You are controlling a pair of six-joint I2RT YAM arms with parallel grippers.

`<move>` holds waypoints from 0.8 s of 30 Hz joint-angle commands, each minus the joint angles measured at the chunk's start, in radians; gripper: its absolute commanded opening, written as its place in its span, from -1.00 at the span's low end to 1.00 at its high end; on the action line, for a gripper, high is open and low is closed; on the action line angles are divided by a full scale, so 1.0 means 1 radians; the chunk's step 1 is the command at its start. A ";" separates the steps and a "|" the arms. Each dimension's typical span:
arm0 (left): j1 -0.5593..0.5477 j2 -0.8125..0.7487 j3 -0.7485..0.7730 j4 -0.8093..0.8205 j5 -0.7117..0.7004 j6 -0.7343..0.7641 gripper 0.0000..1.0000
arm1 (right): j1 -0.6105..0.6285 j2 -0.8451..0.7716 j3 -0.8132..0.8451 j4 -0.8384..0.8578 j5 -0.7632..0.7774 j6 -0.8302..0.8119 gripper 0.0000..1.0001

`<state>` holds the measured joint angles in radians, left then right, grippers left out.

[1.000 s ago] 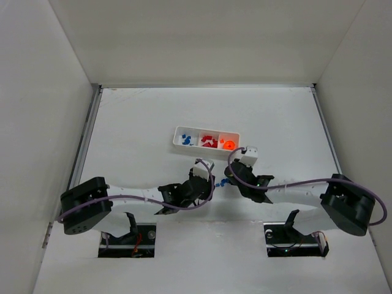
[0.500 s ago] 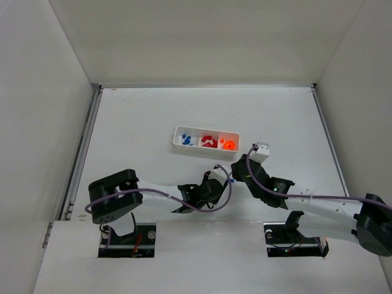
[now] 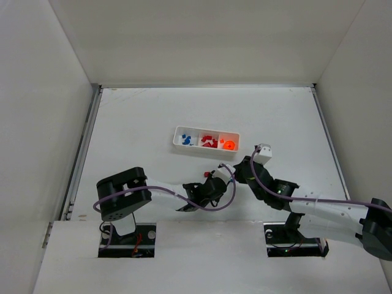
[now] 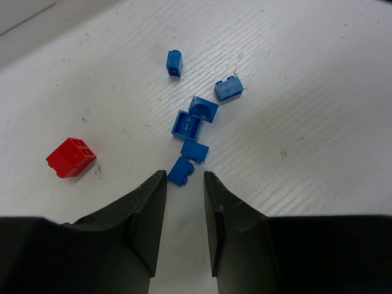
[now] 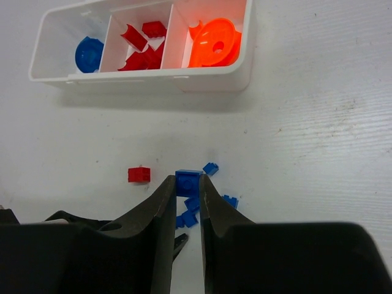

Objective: Sort the legos into containers by color

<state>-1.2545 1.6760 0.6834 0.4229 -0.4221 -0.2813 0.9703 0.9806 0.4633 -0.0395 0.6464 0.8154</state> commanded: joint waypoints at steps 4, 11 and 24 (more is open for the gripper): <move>0.011 0.022 0.024 0.004 -0.023 0.025 -0.54 | -0.003 -0.025 -0.005 -0.003 -0.002 -0.010 -0.66; 0.007 0.031 0.031 0.017 -0.027 0.034 -0.76 | -0.018 -0.057 -0.015 -0.020 -0.004 -0.013 -0.66; 0.106 -0.452 -0.177 -0.052 -0.044 -0.067 -0.79 | -0.058 0.140 0.129 0.093 -0.105 -0.114 -0.66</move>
<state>-1.1908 1.3190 0.5419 0.3882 -0.4492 -0.2981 0.9108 1.0668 0.4992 -0.0433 0.5858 0.7517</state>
